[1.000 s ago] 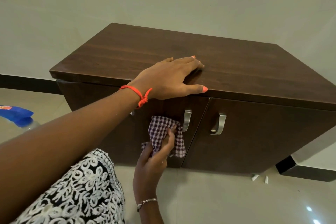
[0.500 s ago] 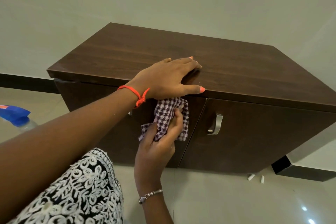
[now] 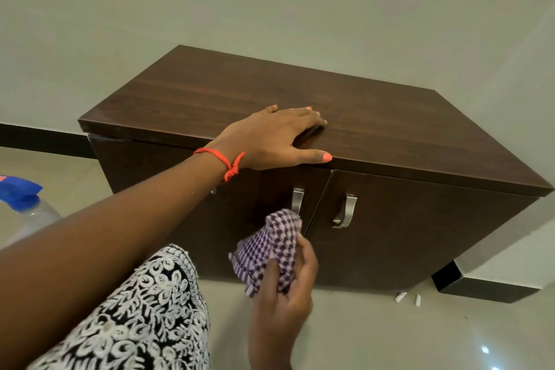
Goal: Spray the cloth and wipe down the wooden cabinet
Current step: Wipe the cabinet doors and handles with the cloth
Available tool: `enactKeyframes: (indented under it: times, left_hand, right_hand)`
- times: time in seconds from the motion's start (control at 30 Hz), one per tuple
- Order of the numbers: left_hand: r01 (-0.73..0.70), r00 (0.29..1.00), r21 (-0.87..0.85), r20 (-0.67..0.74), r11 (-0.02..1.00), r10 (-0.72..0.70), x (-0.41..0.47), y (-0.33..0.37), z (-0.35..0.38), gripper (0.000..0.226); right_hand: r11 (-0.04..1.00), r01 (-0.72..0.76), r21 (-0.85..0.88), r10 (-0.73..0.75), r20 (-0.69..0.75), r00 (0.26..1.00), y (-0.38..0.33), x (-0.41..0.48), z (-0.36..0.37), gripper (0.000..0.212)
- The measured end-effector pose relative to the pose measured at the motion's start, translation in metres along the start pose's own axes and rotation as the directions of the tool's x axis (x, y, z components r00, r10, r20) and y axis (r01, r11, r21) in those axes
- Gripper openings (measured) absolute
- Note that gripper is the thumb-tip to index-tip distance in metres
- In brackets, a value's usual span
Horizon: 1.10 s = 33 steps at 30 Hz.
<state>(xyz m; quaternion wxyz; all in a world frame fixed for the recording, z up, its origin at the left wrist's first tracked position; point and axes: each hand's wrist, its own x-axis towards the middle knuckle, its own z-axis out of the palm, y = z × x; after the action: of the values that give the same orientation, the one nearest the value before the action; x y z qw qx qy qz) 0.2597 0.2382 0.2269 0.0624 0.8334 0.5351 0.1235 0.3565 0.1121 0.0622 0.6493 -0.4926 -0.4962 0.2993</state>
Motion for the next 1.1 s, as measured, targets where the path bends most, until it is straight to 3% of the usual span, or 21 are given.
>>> enactKeyframes:
  times: [0.07, 0.13, 0.2, 0.37, 0.43, 0.57, 0.77, 1.0, 1.1]
  left_hand:
    - [0.003, 1.0, -0.035, 0.005, 0.999, -0.002, -0.002, 0.001, 0.0, 0.08]
    - [0.005, 1.0, -0.079, 0.002, 0.997, -0.005, -0.002, 0.003, -0.002, 0.078]
    - [0.013, 1.0, -0.134, -0.01, 0.991, -0.014, -0.003, 0.004, -0.004, 0.075]
    - [0.016, 0.999, -0.191, -0.037, 0.981, -0.024, -0.006, 0.006, -0.005, 0.071]
    - [0.018, 0.999, -0.181, -0.034, 0.983, -0.024, -0.006, 0.007, -0.005, 0.072]
    - [0.026, 0.999, -0.153, -0.018, 0.988, -0.029, -0.004, 0.005, -0.004, 0.073]
    - [0.03, 0.999, -0.137, -0.014, 0.99, -0.032, -0.003, 0.003, -0.003, 0.075]
    - [0.02, 0.999, -0.135, -0.025, 0.991, -0.024, -0.002, 0.002, -0.002, 0.076]
    - [0.021, 0.999, -0.132, -0.031, 0.991, -0.025, -0.002, 0.002, -0.002, 0.076]
  right_hand:
    - [0.981, 0.187, -0.053, -0.192, -0.091, 0.977, -0.02, 0.006, -0.002, 0.051]
    - [0.907, 0.402, -0.128, -0.417, -0.133, 0.899, -0.036, 0.014, -0.001, 0.052]
    - [0.836, 0.499, -0.229, -0.531, -0.109, 0.84, -0.034, 0.027, 0.007, 0.044]
    - [0.733, 0.465, -0.496, -0.486, 0.096, 0.868, -0.006, 0.053, 0.026, 0.057]
    - [0.676, 0.485, -0.555, -0.498, 0.141, 0.855, 0.0, 0.053, 0.027, 0.055]
    - [0.589, 0.47, -0.658, -0.438, 0.228, 0.869, 0.002, 0.046, 0.022, 0.07]
    - [0.553, 0.502, -0.665, -0.429, 0.288, 0.856, 0.011, 0.036, 0.011, 0.066]
    - [0.523, 0.543, -0.657, -0.421, 0.355, 0.835, 0.029, 0.029, -0.005, 0.082]
    - [0.559, 0.512, -0.653, -0.342, 0.381, 0.859, 0.049, 0.024, -0.014, 0.091]
